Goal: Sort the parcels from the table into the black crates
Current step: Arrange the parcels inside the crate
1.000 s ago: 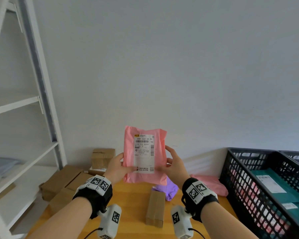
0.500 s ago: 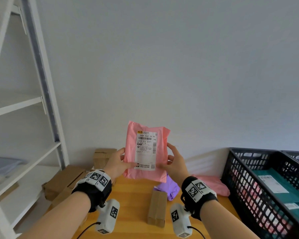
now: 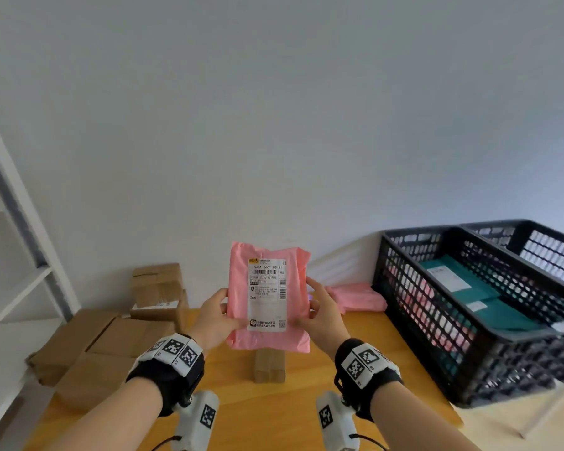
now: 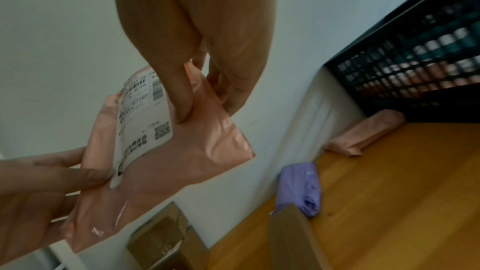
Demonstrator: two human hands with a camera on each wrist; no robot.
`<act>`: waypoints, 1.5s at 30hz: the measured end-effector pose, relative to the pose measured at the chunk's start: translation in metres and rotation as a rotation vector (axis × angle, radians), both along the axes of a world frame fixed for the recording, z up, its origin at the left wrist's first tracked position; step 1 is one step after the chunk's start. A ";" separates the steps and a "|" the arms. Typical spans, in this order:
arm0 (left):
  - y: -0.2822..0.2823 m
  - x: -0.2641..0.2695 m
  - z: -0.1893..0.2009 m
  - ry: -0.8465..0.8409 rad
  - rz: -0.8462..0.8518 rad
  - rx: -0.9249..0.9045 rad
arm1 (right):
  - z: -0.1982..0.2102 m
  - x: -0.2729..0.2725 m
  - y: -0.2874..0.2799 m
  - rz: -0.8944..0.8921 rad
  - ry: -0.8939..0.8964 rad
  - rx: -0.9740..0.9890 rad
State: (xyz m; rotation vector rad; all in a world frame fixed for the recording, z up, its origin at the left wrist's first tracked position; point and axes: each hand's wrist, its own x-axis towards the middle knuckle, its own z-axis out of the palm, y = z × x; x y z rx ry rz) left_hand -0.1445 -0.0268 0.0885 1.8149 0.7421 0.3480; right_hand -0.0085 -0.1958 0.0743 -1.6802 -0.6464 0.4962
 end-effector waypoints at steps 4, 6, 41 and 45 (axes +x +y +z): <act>-0.030 0.014 -0.017 0.031 -0.101 -0.046 | -0.016 -0.006 -0.040 -0.086 0.024 -0.001; -0.042 0.024 -0.029 0.046 -0.140 -0.062 | -0.025 -0.007 -0.059 -0.138 0.036 -0.034; -0.488 0.210 -0.063 0.014 -0.508 -0.031 | -0.051 0.101 -0.524 -0.532 0.103 -0.108; -0.529 0.243 -0.057 0.004 -0.543 -0.049 | -0.048 0.132 -0.566 -0.564 0.117 -0.107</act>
